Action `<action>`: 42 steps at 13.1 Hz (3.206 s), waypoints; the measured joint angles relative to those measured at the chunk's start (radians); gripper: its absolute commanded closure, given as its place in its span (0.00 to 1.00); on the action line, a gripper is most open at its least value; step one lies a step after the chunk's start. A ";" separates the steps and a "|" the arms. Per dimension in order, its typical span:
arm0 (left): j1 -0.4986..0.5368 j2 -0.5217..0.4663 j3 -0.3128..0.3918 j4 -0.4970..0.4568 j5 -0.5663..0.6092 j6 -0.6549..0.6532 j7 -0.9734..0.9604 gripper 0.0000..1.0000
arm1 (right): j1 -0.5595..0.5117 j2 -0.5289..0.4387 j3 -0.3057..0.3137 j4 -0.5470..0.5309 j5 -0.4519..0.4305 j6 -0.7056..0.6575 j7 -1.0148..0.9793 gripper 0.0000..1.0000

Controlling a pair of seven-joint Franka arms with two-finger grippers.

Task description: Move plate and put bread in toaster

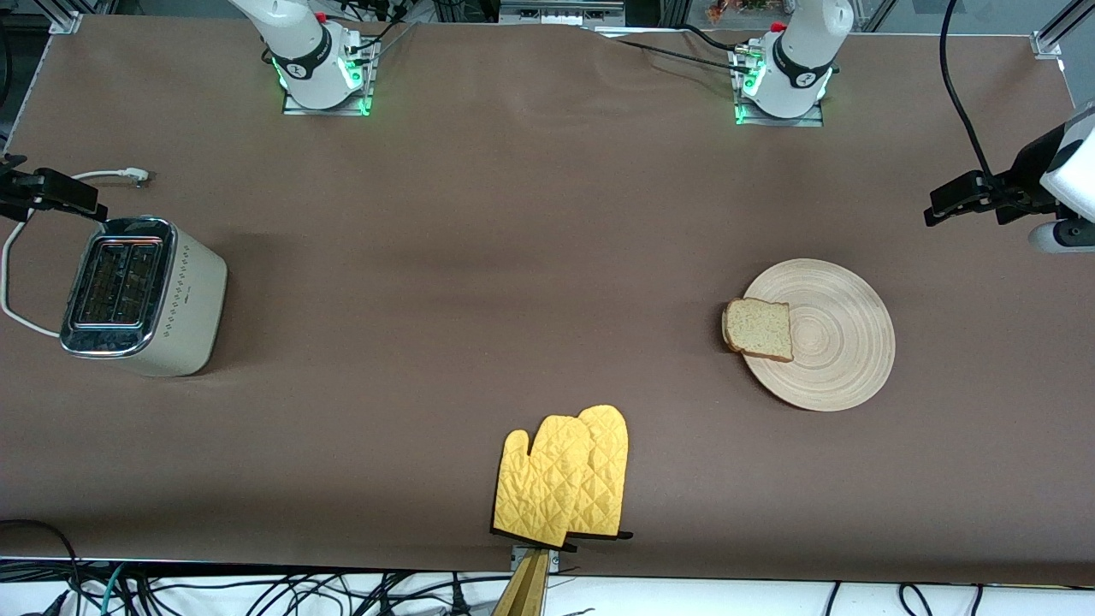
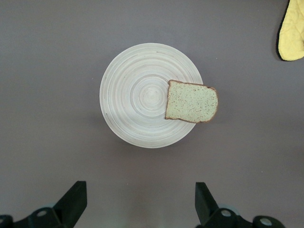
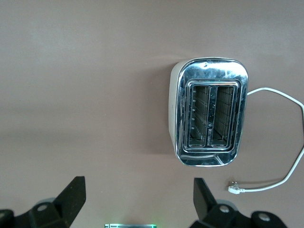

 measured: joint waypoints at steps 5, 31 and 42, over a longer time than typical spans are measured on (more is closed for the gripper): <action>0.001 0.000 0.001 -0.010 0.001 0.016 0.000 0.00 | 0.000 0.001 -0.005 0.000 0.000 0.000 0.000 0.00; 0.537 0.655 -0.062 -0.095 -0.500 0.312 1.074 0.00 | -0.001 0.002 -0.013 0.000 0.000 0.002 0.000 0.00; 0.617 0.861 -0.077 0.166 -0.614 -0.016 1.136 0.00 | -0.001 0.002 -0.013 0.000 0.000 0.002 0.000 0.00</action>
